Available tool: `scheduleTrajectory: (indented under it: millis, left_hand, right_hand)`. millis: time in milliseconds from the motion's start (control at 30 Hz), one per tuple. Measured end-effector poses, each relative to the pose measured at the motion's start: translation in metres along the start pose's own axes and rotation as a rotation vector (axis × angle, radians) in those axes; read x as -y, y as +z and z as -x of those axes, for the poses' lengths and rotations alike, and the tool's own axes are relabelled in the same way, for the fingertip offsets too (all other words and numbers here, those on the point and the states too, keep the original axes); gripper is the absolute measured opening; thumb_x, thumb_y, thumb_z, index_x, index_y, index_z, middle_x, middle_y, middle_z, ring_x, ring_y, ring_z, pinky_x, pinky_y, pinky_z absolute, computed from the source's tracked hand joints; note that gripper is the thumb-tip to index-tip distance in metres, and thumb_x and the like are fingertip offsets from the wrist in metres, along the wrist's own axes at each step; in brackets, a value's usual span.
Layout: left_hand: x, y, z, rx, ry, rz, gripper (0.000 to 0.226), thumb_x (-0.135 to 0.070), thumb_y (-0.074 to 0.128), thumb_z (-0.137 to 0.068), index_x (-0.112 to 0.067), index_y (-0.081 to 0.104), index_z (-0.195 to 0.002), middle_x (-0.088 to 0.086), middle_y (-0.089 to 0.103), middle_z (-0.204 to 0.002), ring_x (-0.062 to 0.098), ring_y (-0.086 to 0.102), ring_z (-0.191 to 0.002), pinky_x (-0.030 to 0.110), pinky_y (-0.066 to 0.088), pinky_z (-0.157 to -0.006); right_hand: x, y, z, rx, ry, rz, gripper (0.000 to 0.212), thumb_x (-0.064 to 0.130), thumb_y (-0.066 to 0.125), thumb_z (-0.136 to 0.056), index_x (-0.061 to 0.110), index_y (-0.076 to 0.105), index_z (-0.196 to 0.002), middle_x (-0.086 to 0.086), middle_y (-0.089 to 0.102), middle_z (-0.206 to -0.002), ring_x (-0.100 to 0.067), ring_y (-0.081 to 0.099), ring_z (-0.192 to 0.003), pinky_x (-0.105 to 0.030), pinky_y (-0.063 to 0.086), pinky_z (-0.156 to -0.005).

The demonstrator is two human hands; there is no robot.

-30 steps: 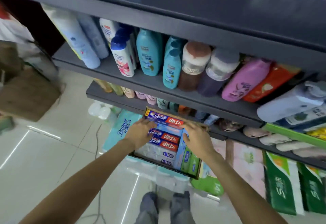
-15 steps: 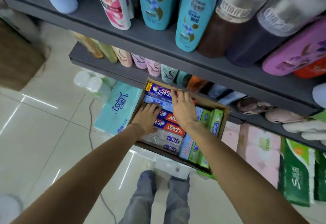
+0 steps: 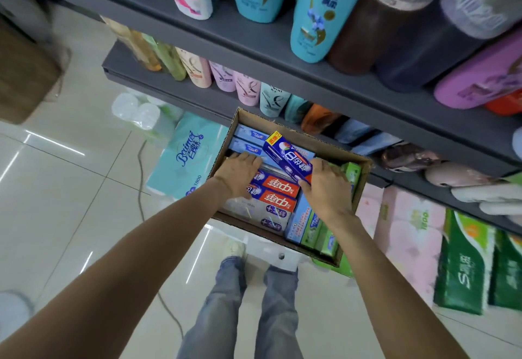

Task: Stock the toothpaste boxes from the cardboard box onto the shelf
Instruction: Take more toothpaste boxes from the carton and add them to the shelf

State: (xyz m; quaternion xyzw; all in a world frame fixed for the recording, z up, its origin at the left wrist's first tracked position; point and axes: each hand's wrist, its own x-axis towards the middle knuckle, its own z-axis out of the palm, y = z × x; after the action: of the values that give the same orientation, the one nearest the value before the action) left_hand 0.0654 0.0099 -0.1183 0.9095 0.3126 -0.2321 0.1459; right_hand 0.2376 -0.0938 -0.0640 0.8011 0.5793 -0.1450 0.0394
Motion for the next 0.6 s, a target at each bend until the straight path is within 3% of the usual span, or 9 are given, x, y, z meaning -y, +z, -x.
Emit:
scheduleTrajectory:
  millis: [167,267,367,500,567,600]
  left_hand:
    - [0.003,0.002,0.000,0.013,0.045,0.015,0.076,-0.046,0.068,-0.079,-0.020,0.031,-0.140,0.007,0.030,-0.145,0.024,0.028,-0.134,0.039,0.029,-0.111]
    - [0.001,0.007,0.000,0.068,0.025,0.100,0.075,-0.040,0.072,-0.077,-0.018,0.029,-0.135,0.010,0.038,-0.142,0.026,0.035,-0.132,0.040,0.029,-0.110]
    - [-0.002,0.006,-0.001,0.060,0.037,0.034,0.077,-0.043,0.073,-0.075,-0.017,0.027,-0.132,0.011,0.043,-0.138,0.027,0.038,-0.130,0.041,0.028,-0.110]
    - [0.001,0.000,0.007,0.045,0.053,0.028,0.074,-0.044,0.066,-0.081,-0.020,0.024,-0.138,0.010,0.042,-0.138,0.024,0.038,-0.129,0.039,0.039,-0.103]
    - [0.000,-0.009,0.022,0.010,0.032,0.039,0.069,-0.044,0.061,-0.085,-0.019,0.026,-0.138,0.011,0.044,-0.135,0.025,0.043,-0.124,0.038,0.046,-0.094]
    - [-0.001,-0.015,0.033,-0.018,0.012,0.088,0.065,-0.044,0.060,-0.086,-0.018,0.028,-0.136,0.011,0.047,-0.132,0.026,0.047,-0.121,0.036,0.047,-0.090]
  right_hand:
    - [-0.002,0.018,0.005,0.096,0.051,-0.060,0.048,0.042,0.056,-0.090,0.009,0.043,-0.121,-0.010,0.059,-0.121,-0.026,0.058,-0.109,-0.035,0.049,-0.087]
    - [0.002,0.024,0.006,0.106,0.092,-0.122,0.049,0.042,0.060,-0.088,0.010,0.040,-0.118,-0.010,0.060,-0.121,-0.025,0.061,-0.106,-0.035,0.053,-0.085]
    - [0.005,0.021,0.005,0.133,0.139,-0.183,0.050,0.041,0.062,-0.086,0.010,0.037,-0.115,-0.011,0.062,-0.119,-0.026,0.064,-0.099,-0.033,0.054,-0.074]
    - [-0.002,0.007,0.010,0.153,0.190,-0.489,0.046,0.030,0.064,-0.087,0.008,0.034,-0.114,-0.013,0.061,-0.120,-0.029,0.063,-0.098,-0.030,0.049,-0.066]
    - [-0.006,-0.009,0.020,0.128,0.157,-0.630,0.044,0.025,0.064,-0.088,0.007,0.034,-0.115,-0.010,0.059,-0.124,-0.022,0.061,-0.103,-0.023,0.049,-0.064]
    - [-0.007,-0.021,0.026,0.118,0.140,-0.673,0.044,0.026,0.063,-0.088,0.008,0.035,-0.117,-0.007,0.057,-0.125,-0.016,0.059,-0.102,-0.011,0.044,-0.060]
